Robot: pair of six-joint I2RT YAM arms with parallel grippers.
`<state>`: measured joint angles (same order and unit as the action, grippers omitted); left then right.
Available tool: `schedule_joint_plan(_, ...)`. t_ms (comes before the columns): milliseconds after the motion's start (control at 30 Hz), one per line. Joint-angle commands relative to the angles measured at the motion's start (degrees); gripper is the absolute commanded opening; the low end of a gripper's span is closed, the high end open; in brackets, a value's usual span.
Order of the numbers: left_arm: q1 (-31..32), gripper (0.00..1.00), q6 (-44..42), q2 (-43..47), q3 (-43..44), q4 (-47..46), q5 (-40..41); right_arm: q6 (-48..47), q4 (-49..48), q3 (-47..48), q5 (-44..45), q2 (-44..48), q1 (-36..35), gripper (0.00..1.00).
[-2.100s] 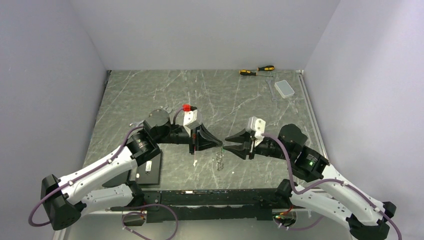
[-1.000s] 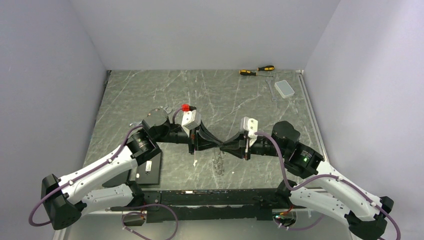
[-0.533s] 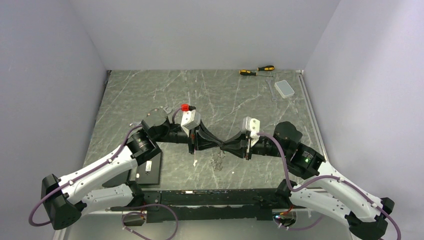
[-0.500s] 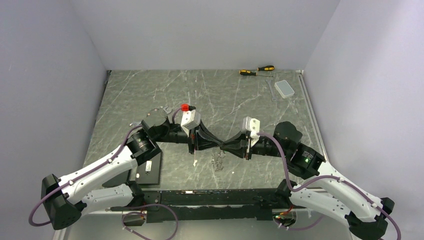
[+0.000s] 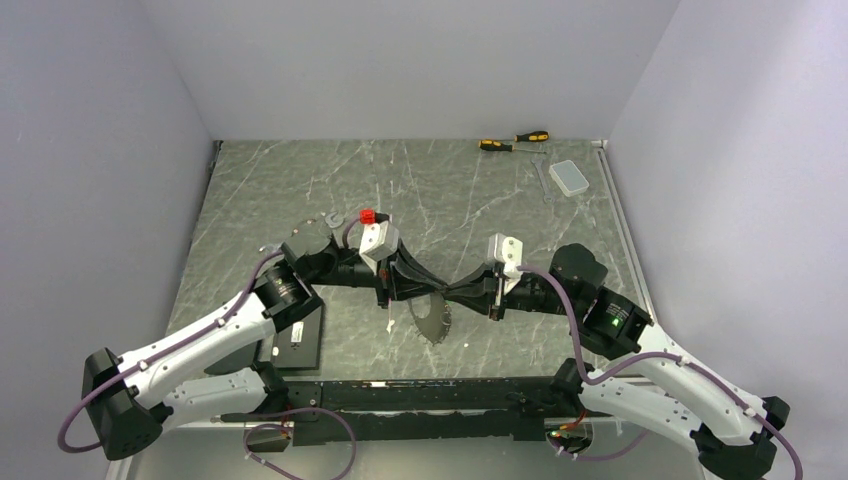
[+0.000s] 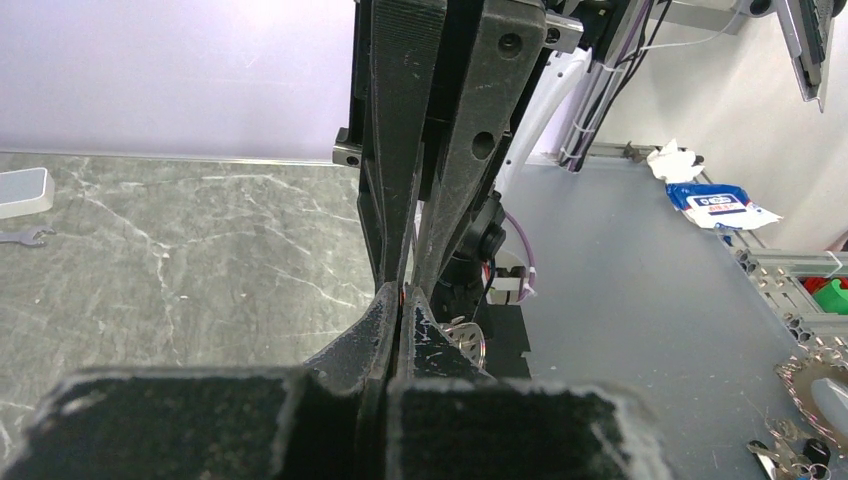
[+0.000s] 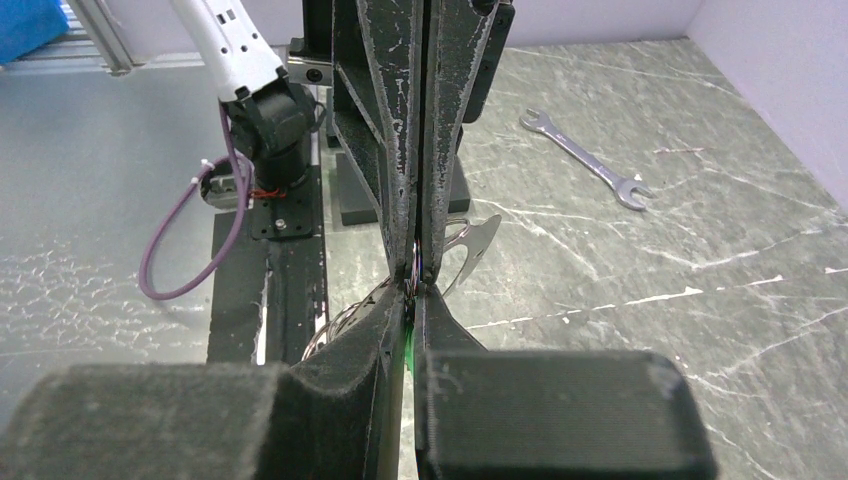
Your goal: Put the keys on the keyring
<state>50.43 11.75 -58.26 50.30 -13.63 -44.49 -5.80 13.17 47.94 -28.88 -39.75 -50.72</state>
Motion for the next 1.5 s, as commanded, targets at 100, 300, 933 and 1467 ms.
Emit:
schedule_joint_plan(100, 0.26, 0.0, 0.97, 1.63, -1.47, -3.72, -0.76, -0.26, -6.15, 0.98, 1.63, 1.69, -0.06, 0.0)
schedule_joint_plan(300, 0.2, 0.16, 0.76, 1.72, -1.88, -3.54, -0.82, -0.64, -6.05, 0.86, 1.88, 2.11, 0.07, 0.0)
schedule_joint_plan(933, 0.25, 0.59, -10.85, 2.86, 7.72, 23.96, 3.82, -4.66, 4.24, 4.42, 0.3, -1.67, 0.18, 0.0)
schedule_joint_plan(1467, 0.23, 0.53, -21.95, -7.29, 22.15, 43.28, 5.83, -5.45, 12.49, 7.6, 1.46, -5.37, 0.18, 0.0)
